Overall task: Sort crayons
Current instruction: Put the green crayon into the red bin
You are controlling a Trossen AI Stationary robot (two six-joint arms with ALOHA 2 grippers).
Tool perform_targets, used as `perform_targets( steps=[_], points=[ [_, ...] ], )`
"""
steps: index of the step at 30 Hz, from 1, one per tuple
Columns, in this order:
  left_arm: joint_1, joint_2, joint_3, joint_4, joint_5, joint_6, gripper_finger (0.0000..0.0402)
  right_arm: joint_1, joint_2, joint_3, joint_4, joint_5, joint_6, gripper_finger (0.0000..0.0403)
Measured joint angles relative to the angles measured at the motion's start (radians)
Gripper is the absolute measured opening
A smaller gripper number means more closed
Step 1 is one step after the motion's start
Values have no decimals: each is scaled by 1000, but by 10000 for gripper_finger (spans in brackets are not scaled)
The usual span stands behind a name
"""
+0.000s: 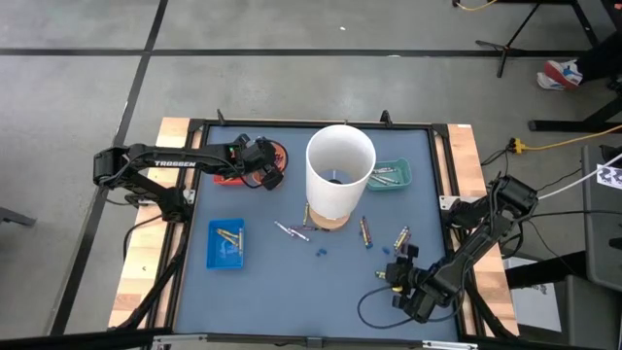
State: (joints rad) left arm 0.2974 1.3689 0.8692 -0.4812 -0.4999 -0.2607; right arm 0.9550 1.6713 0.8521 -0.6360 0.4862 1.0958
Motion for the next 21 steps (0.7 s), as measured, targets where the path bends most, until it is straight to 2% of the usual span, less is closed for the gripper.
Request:
perform_targets(
  steps=[17, 21],
  points=[
    [0, 0, 0, 0, 0, 0, 100, 0, 0, -11, -12, 18, -1, 149],
    [0, 0, 0, 0, 0, 1, 100, 0, 0, -11, -8, -5, 1, 149]
  ],
)
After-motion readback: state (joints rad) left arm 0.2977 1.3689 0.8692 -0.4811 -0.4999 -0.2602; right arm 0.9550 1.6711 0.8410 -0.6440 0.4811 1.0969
